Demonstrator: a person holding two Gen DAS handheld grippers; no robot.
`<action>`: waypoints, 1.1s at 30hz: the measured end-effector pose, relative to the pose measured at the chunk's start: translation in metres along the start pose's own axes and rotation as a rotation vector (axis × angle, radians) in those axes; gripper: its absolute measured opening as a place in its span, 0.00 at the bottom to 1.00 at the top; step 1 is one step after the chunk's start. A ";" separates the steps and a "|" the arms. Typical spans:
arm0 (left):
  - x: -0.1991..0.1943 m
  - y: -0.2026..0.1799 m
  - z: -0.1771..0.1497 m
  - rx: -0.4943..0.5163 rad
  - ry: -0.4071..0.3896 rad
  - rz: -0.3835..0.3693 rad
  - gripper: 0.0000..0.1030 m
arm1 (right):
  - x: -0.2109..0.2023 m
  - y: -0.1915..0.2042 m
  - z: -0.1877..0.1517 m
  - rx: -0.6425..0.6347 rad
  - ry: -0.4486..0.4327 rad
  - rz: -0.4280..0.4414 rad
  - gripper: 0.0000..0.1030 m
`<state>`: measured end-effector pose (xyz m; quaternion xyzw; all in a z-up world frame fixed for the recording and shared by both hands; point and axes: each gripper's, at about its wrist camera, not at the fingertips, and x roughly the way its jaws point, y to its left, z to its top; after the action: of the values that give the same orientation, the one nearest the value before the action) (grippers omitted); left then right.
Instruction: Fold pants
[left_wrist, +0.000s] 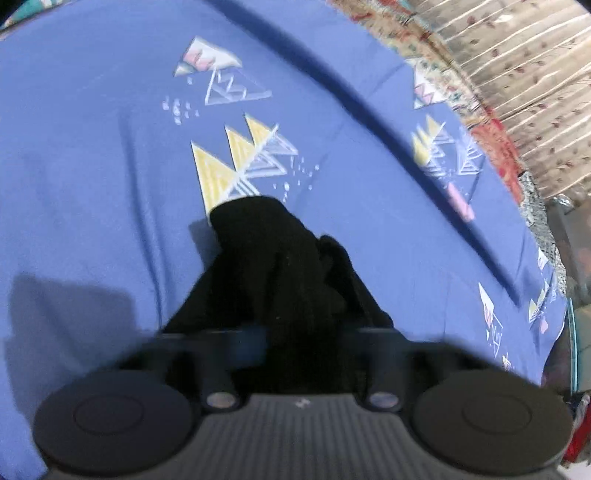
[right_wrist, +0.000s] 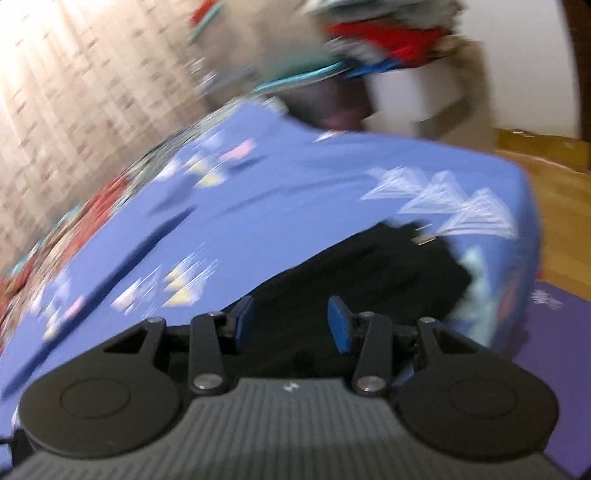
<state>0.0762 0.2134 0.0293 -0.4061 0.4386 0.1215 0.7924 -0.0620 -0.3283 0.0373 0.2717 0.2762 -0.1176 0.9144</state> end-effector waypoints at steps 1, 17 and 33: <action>-0.005 0.002 -0.003 -0.023 -0.001 -0.029 0.11 | 0.005 0.008 -0.003 -0.025 0.028 0.027 0.46; -0.091 0.094 -0.145 -0.059 0.030 -0.009 0.40 | 0.049 0.162 -0.093 -0.508 0.419 0.499 0.46; -0.073 0.061 -0.035 0.262 -0.030 -0.062 0.91 | 0.051 0.175 -0.133 -0.654 0.528 0.444 0.49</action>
<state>-0.0213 0.2378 0.0449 -0.3109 0.4260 0.0446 0.8485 -0.0152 -0.1127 -0.0098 0.0426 0.4570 0.2468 0.8535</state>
